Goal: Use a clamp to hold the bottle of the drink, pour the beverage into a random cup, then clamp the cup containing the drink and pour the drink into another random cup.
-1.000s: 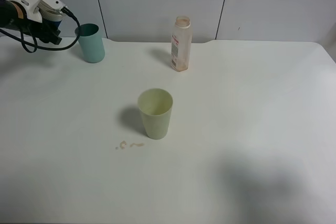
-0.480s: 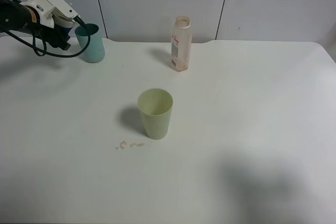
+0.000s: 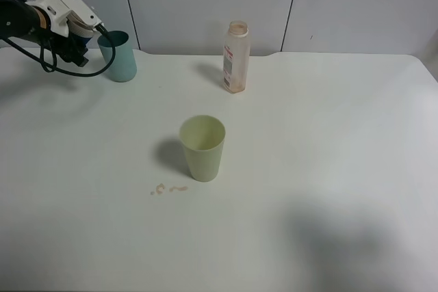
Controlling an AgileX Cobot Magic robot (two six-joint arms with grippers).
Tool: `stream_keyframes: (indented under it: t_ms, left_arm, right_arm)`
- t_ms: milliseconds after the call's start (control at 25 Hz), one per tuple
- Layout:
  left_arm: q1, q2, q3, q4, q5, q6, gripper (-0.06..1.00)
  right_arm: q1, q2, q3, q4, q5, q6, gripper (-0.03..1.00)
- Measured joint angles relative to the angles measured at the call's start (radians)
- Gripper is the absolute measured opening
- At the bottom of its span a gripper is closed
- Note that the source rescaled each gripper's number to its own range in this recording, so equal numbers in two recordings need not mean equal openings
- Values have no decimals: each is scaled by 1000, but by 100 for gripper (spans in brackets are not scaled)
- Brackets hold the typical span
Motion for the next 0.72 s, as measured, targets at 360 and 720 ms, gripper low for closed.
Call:
stream_keyframes:
  t_ms: [360, 720]
  left_arm:
    - [-3, 0, -54, 23, 56, 1, 0]
    - [-23, 0, -55, 41, 63, 46, 0]
  right_arm:
    - [0, 0, 0, 0, 0, 0, 100]
    - [0, 0, 0, 0, 0, 0, 100]
